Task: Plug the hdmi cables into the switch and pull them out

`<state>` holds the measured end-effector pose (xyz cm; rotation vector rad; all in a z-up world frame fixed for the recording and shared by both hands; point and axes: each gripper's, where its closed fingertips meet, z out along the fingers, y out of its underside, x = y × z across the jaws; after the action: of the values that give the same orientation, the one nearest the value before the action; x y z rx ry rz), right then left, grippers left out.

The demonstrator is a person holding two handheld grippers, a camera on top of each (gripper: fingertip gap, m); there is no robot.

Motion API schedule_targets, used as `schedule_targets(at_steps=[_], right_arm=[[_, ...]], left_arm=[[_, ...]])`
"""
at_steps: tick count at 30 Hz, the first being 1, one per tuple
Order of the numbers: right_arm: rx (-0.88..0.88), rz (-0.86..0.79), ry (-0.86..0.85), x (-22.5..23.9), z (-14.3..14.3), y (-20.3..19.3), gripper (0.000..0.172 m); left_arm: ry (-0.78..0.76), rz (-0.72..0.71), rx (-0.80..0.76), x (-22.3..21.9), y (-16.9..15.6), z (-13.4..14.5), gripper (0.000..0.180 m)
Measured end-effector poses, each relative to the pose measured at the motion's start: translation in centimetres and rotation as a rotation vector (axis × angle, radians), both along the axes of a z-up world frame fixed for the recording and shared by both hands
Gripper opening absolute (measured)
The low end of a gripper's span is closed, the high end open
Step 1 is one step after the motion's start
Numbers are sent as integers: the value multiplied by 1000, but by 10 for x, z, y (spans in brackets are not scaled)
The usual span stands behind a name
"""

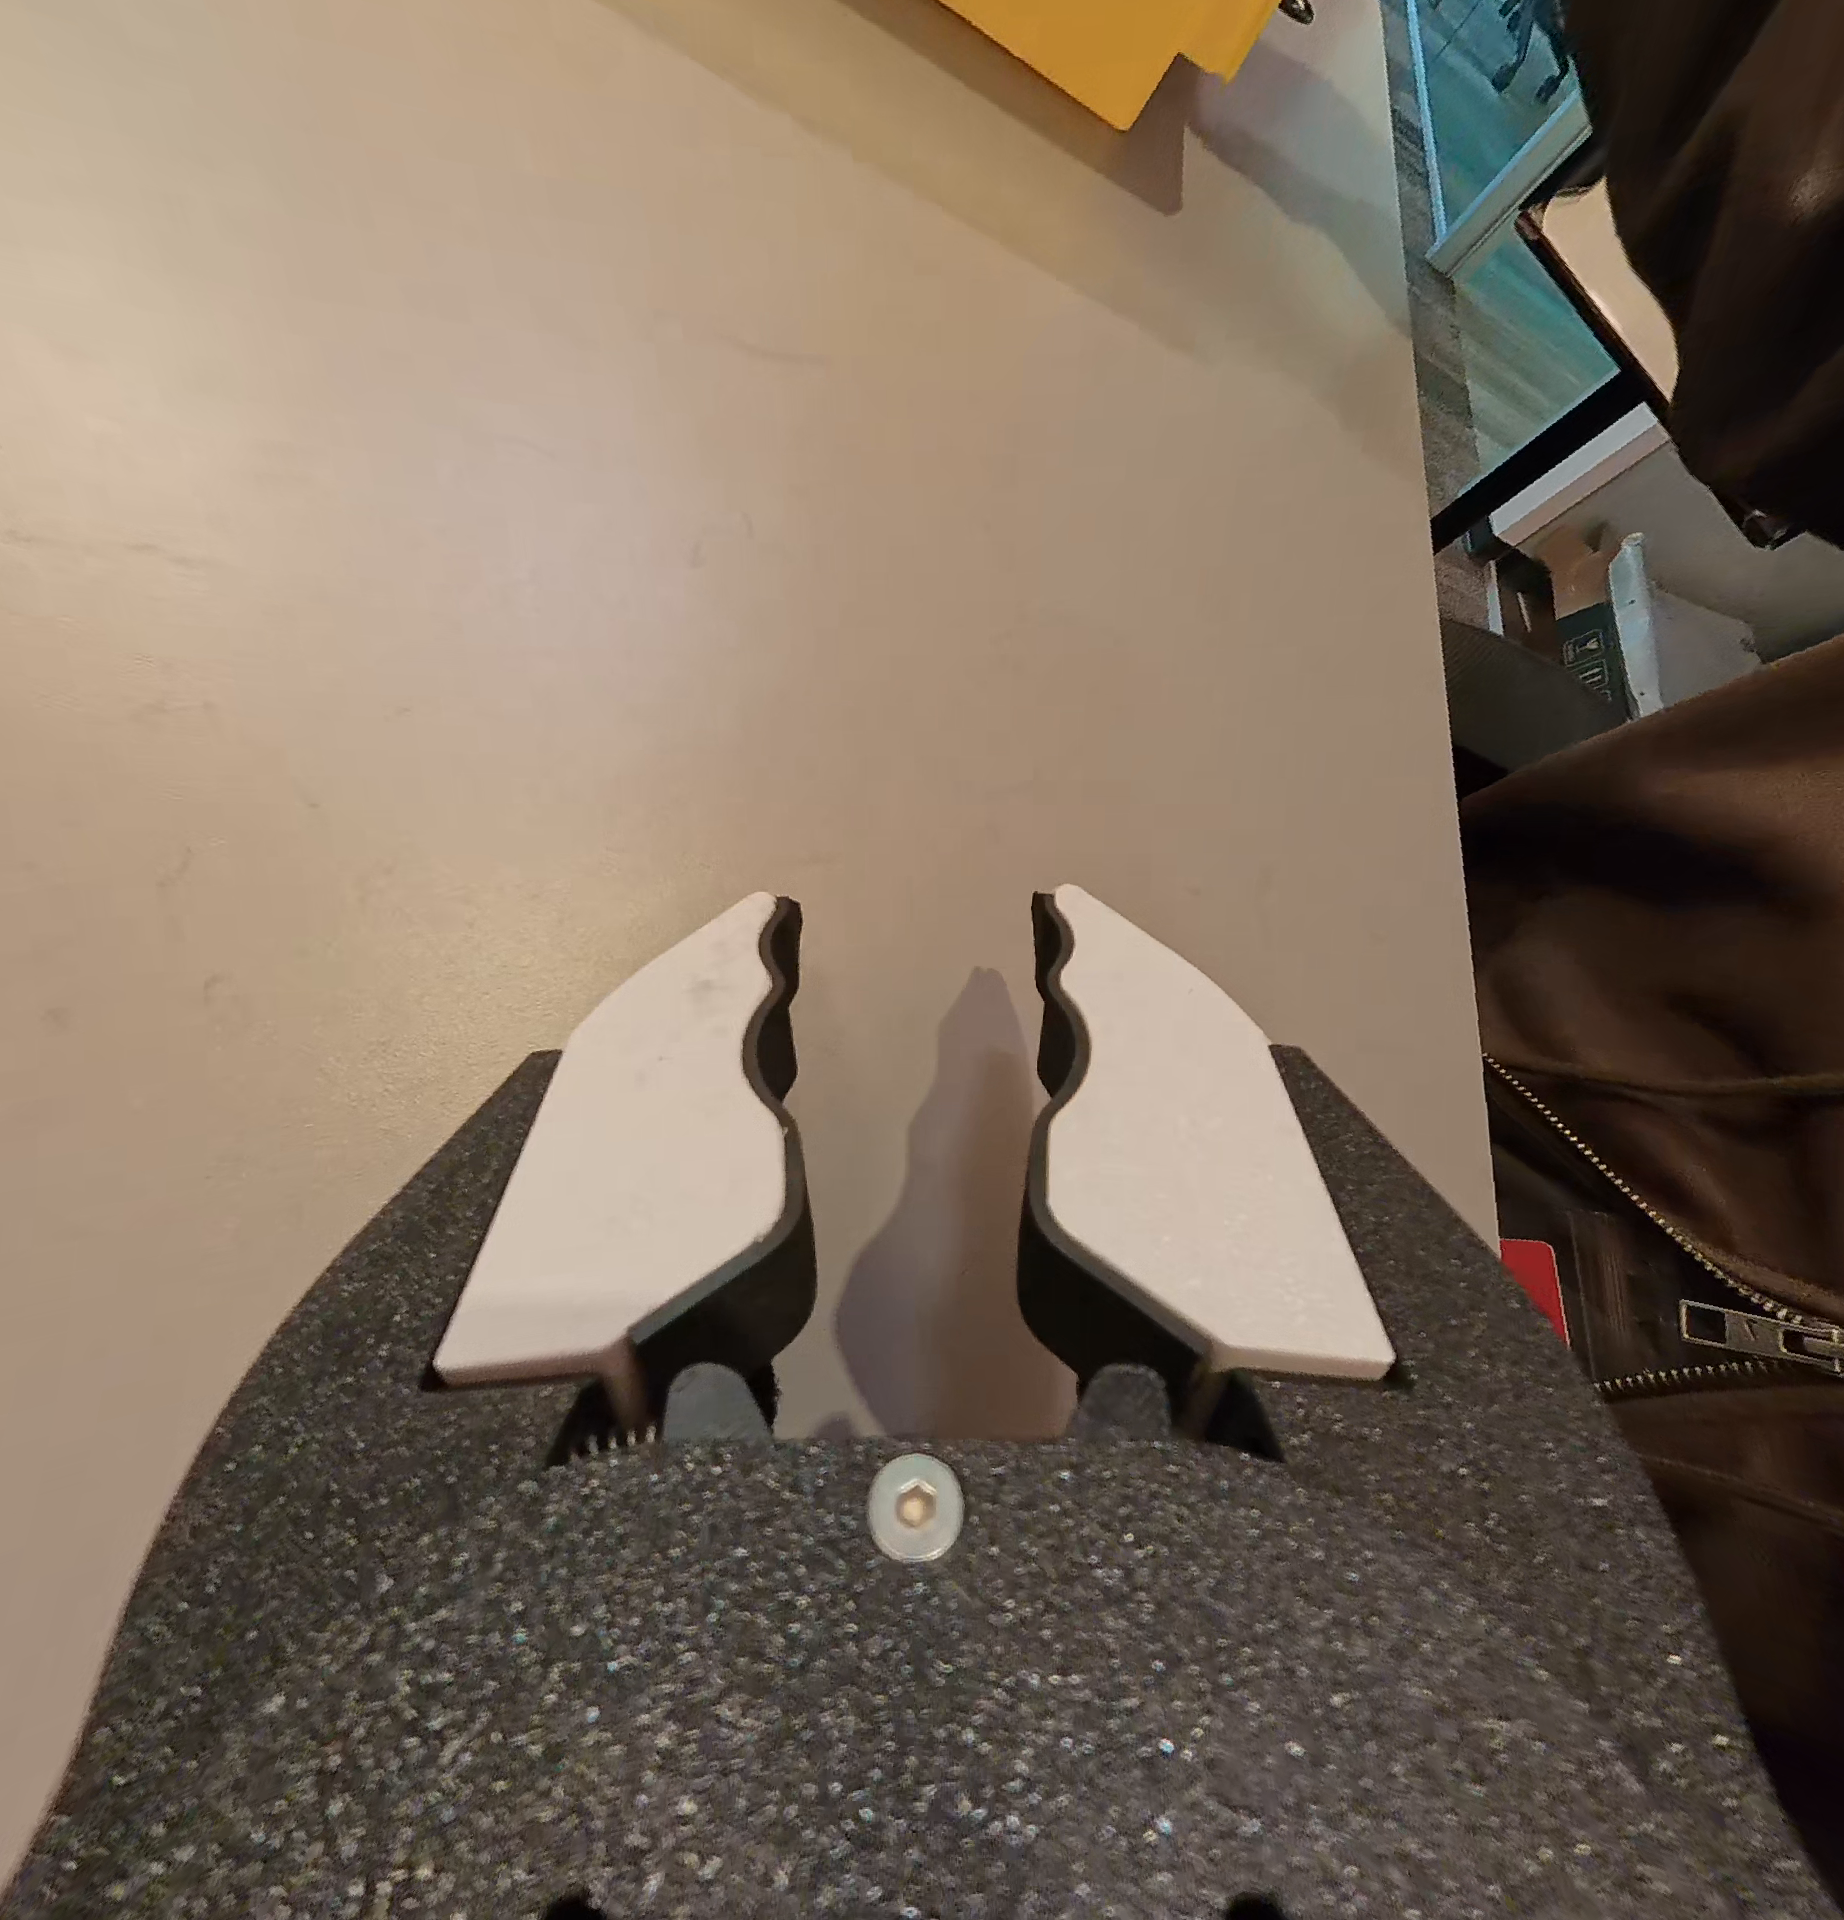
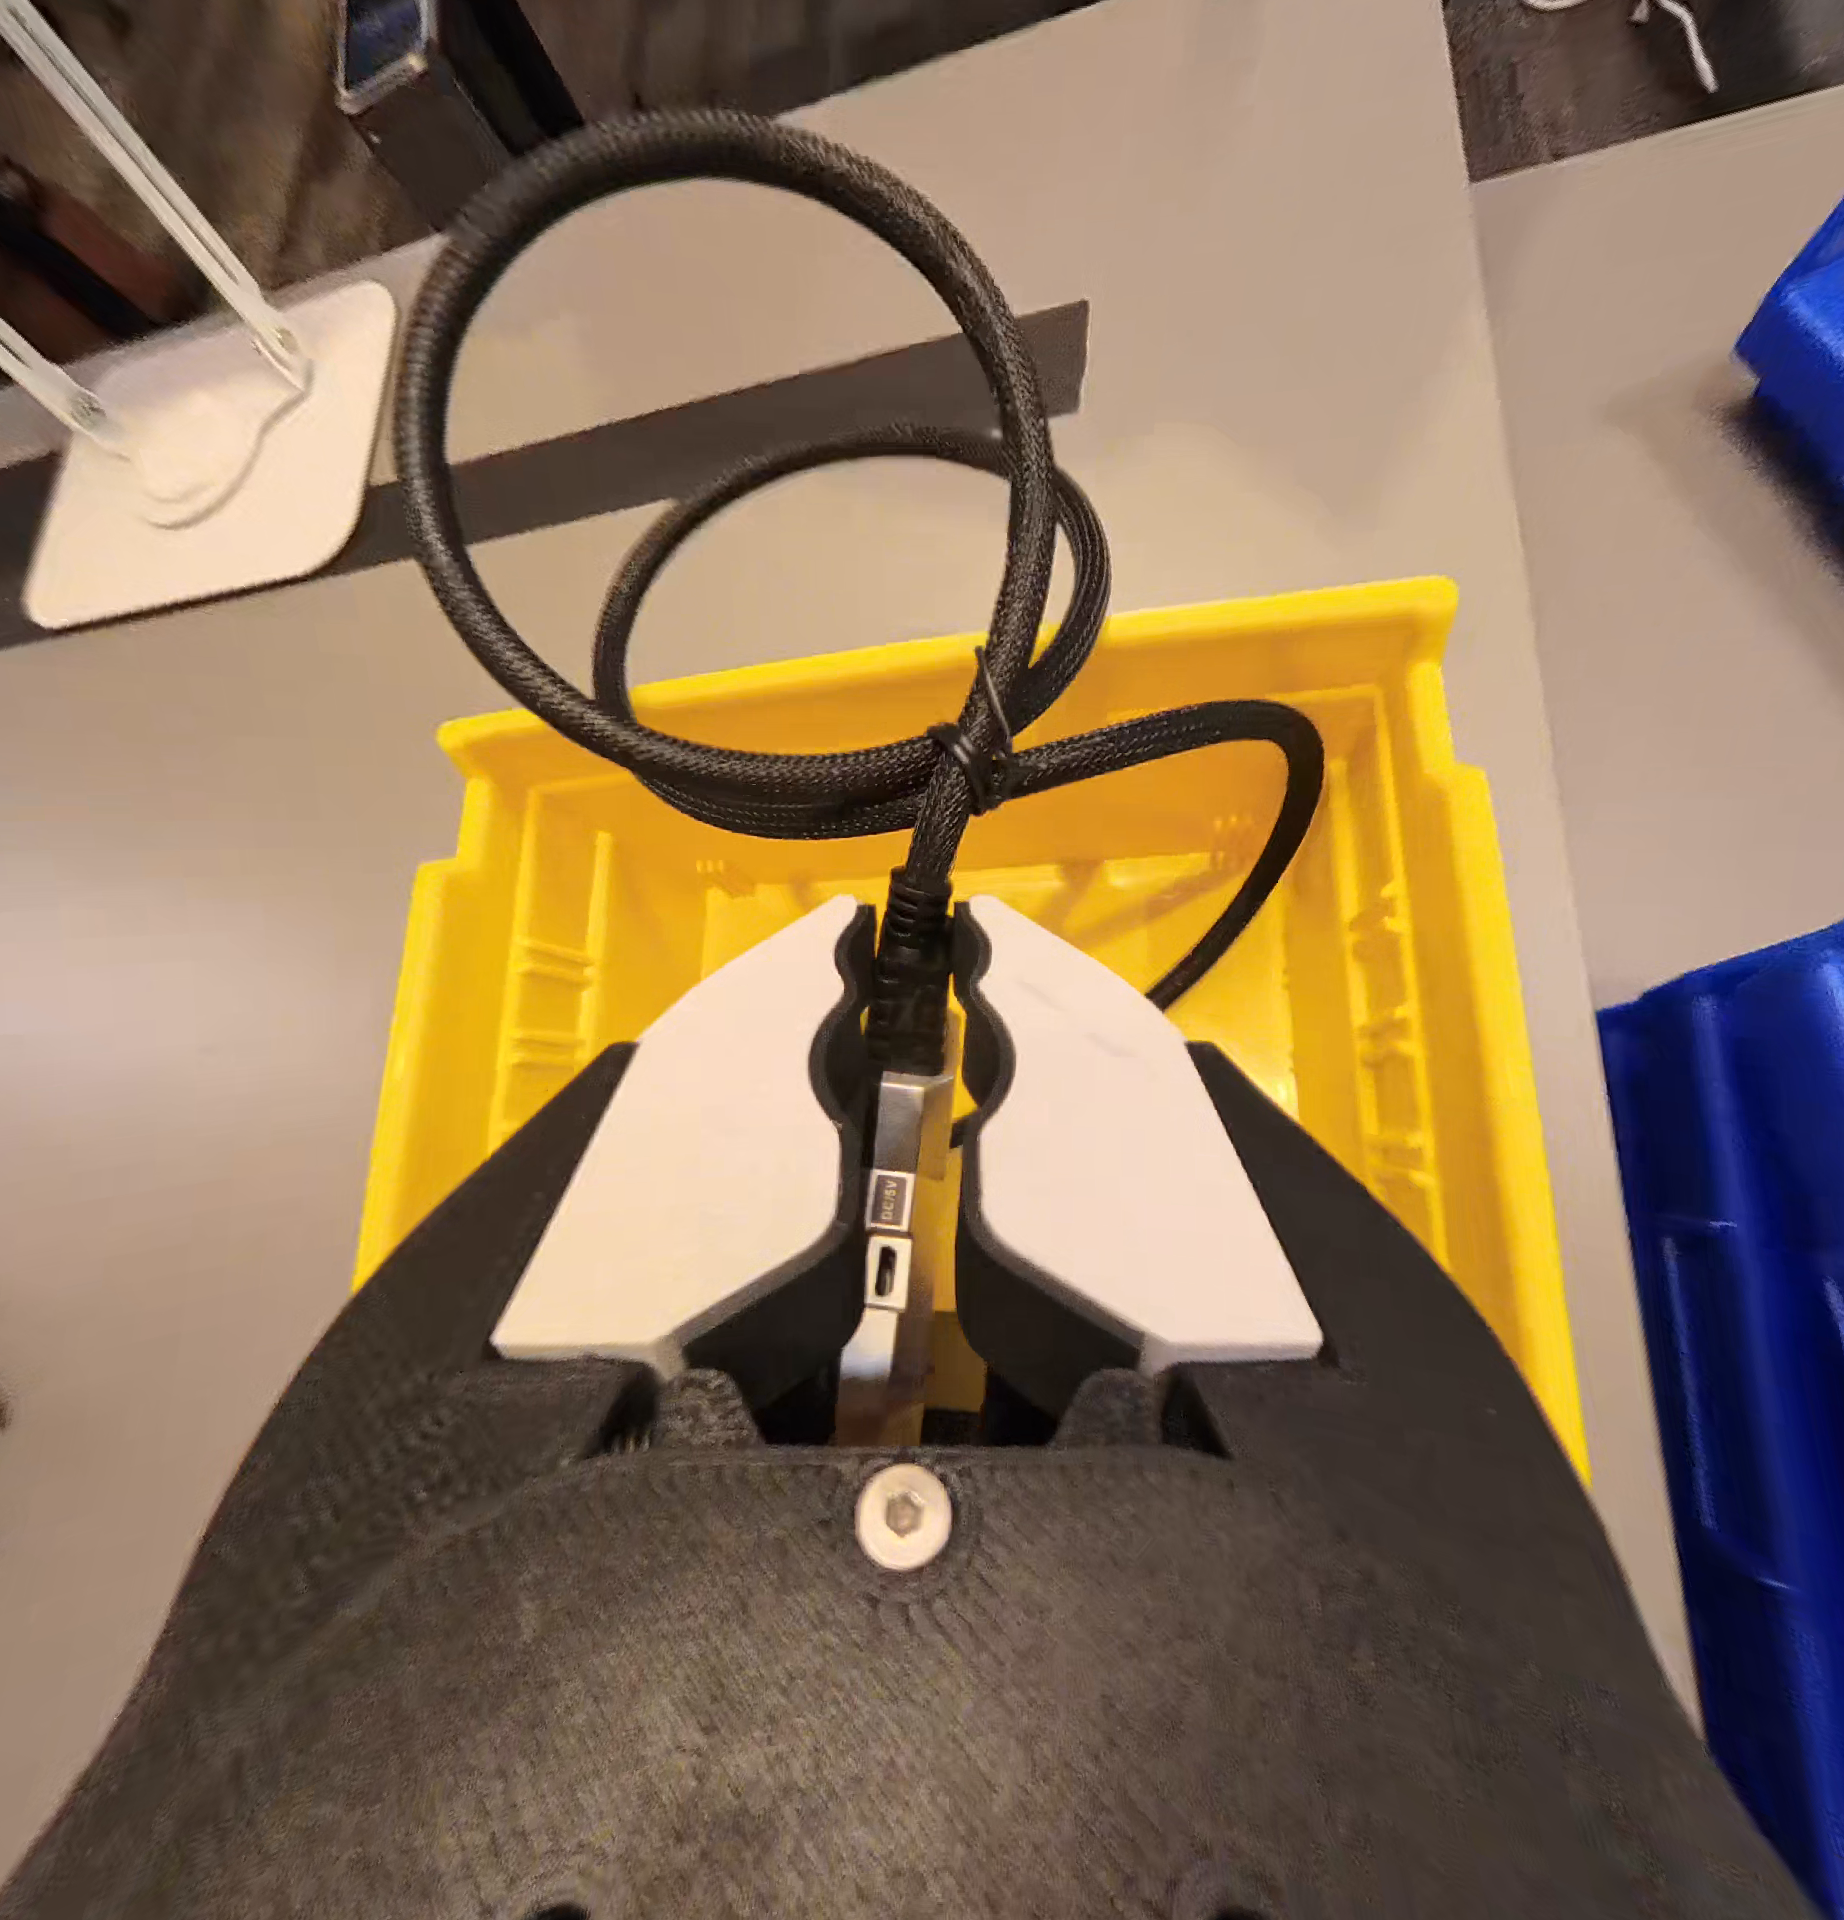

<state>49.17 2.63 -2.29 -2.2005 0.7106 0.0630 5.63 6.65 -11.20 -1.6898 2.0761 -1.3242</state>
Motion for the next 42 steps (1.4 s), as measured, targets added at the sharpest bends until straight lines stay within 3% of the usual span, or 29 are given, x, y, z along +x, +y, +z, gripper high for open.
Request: schedule_targets(at_steps=[4, 10, 14, 16, 19, 23, 26, 29, 31, 35, 38, 42], right_arm=[[-48, 15, -143, 1, 6, -12, 18], [-13, 74, -331, -9, 46, -25, 29], [-97, 240, -617, -15, 66, -33, 28], [-245, 361, -760, -18, 57, -39, 28], [-436, 530, -834, -29, 33, -42, 26], [-431, 581, -936, -39, 36, -21, 21], [-396, 633, -925, -48, 28, -5, 13], [-662, 662, -892, -29, -10, -19, 17], [-771, 640, -891, -15, -22, -29, 0], [-776, 638, -756, -19, -39, -34, 4], [-704, 620, -767, -23, -30, -28, 11], [-513, 541, -802, -40, 10, -20, 12]], left_arm=[[0, 2, -8, 0, 0, 0, 44], [0, 5, -19, 0, 1, 1, 43], [1, 4, -17, 1, 1, 1, 43], [1, 4, -15, 1, 1, 1, 43], [2, 4, -9, 1, 1, 0, 43], [2, 6, -9, 1, 1, 0, 42], [2, 8, -9, 1, 1, 0, 42], [2, 8, -8, 1, 2, 0, 42], [1, 8, -11, 1, 2, 0, 42], [1, 8, -25, 1, 2, 1, 42], [0, 7, -29, 0, 2, 1, 42], [0, 8, -34, 0, 3, 2, 42]])
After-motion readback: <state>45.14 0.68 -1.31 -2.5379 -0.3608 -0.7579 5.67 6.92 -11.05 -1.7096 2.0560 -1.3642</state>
